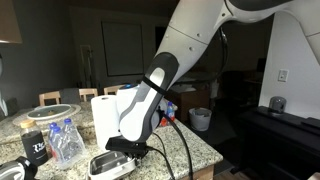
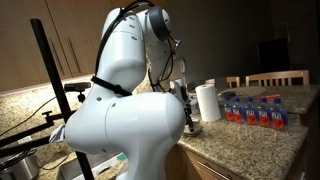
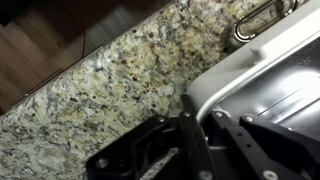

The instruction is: Put the bow on the lid

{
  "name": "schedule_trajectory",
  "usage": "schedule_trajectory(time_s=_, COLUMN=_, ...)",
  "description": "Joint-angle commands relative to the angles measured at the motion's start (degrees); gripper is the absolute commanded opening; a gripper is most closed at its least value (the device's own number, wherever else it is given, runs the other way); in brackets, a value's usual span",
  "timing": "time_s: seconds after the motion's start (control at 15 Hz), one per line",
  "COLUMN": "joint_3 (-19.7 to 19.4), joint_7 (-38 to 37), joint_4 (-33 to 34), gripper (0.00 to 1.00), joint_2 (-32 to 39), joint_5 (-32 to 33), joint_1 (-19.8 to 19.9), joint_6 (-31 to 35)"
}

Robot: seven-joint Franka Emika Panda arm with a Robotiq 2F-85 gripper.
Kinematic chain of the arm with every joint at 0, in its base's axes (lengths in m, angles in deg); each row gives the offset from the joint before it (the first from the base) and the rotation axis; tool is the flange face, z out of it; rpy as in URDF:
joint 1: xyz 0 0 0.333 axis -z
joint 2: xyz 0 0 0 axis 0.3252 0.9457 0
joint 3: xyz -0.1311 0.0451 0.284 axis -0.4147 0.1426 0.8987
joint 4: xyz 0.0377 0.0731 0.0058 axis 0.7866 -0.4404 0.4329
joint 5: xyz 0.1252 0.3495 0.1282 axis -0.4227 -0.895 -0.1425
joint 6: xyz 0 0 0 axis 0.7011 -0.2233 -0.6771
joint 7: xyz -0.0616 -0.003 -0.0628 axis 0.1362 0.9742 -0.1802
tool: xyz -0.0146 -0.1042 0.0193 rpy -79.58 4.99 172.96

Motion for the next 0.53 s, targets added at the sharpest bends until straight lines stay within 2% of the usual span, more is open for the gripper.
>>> schedule_trajectory(time_s=0.0, joint_3=1.46, joint_7=-2.68, joint_4=-1.66, gripper=0.04, joint_2=-1.41, joint_5=-0.08, joint_1=1.43, joint_6=2.92)
schedule_trajectory(time_s=0.47, joint_3=2.65, joint_7=-3.41, joint_4=-0.59, gripper=0.04, joint_2=1.10, joint_5=-0.08, joint_1=1.16, joint_6=4.14)
